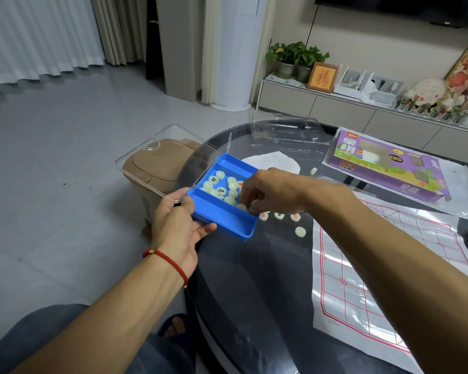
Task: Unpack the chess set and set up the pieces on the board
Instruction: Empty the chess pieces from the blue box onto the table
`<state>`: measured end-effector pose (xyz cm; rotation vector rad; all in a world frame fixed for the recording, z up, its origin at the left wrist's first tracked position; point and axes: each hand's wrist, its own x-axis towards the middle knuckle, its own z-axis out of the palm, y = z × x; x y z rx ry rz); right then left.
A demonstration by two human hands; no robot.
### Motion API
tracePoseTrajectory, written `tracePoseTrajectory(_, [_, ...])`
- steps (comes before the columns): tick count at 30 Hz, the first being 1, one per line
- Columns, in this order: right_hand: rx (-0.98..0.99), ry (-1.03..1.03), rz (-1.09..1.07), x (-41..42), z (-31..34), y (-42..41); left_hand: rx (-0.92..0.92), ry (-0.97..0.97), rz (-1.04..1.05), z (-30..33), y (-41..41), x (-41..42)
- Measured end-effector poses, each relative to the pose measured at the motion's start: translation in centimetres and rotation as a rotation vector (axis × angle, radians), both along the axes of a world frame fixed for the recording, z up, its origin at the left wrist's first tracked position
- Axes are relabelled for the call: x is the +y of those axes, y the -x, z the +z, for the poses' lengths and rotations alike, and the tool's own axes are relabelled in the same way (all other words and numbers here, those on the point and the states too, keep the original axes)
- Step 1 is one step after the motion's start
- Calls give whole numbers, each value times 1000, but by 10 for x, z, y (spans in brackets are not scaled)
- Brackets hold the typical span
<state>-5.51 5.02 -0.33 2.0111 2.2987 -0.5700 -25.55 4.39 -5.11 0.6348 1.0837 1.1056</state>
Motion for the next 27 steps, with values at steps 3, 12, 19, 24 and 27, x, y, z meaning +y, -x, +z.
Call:
tracePoseTrajectory(3, [-29, -22, 9, 0, -4, 1, 6, 10, 0, -1, -1, 0])
tracePoseTrajectory(12, [159, -242, -158, -14, 5, -41, 23, 9, -16, -1, 2, 1])
tracePoseTrajectory(19, [2, -127, -140, -32, -34, -50, 9, -4, -33, -2, 1, 5])
tracePoseTrajectory(24, [120, -378, -356, -23, -36, -79, 0, 2, -33, -2, -1, 8])
tracePoseTrajectory(27, [5, -520, -629, -2, -49, -123, 4, 5, -25, -2, -3, 10])
